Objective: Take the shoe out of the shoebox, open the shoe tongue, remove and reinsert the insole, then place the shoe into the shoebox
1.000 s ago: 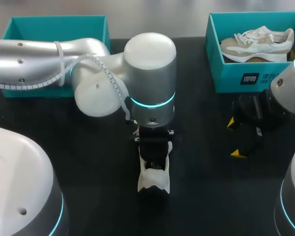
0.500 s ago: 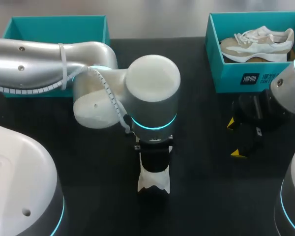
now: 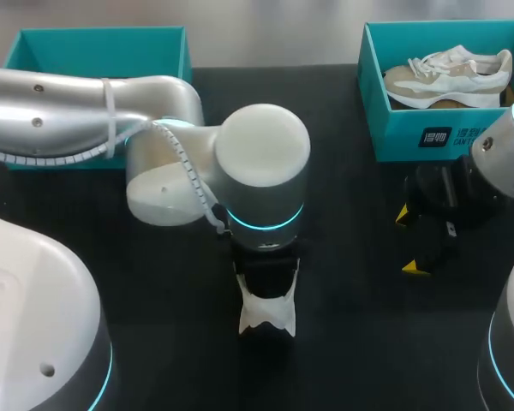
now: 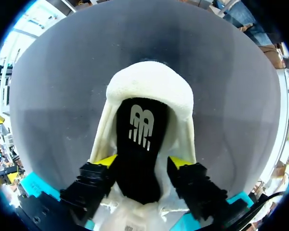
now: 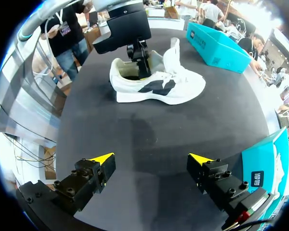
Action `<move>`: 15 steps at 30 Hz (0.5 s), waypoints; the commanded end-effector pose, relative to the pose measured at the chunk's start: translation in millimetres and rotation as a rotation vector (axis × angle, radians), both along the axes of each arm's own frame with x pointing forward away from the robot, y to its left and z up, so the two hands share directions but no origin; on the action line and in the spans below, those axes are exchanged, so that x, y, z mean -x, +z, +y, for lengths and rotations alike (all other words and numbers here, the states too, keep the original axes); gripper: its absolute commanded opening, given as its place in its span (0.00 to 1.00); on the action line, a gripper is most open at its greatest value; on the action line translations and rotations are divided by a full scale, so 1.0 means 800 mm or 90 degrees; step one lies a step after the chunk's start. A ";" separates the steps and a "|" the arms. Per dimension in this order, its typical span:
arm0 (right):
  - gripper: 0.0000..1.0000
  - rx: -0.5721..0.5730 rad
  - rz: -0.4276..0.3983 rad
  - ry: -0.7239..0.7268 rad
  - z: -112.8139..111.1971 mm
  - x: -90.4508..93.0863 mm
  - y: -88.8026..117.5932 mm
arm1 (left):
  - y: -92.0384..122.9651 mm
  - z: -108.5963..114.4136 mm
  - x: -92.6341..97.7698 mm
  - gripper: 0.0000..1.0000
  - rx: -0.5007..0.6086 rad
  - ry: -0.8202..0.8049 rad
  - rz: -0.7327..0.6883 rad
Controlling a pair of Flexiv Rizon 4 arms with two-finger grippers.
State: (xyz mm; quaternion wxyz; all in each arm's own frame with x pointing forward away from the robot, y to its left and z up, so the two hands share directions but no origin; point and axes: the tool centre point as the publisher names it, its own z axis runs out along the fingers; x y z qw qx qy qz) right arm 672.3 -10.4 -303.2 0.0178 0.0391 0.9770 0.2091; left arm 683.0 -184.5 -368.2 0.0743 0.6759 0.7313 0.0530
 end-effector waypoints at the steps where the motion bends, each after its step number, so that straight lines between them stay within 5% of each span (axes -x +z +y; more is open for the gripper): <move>1: 1.00 0.001 -0.001 -0.001 0.000 0.001 -0.001 | 0.003 0.006 -0.004 1.00 0.005 -0.001 -0.002; 15: 1.00 0.001 -0.001 -0.001 0.000 0.001 -0.001 | 0.025 0.004 -0.022 1.00 0.058 -0.017 0.010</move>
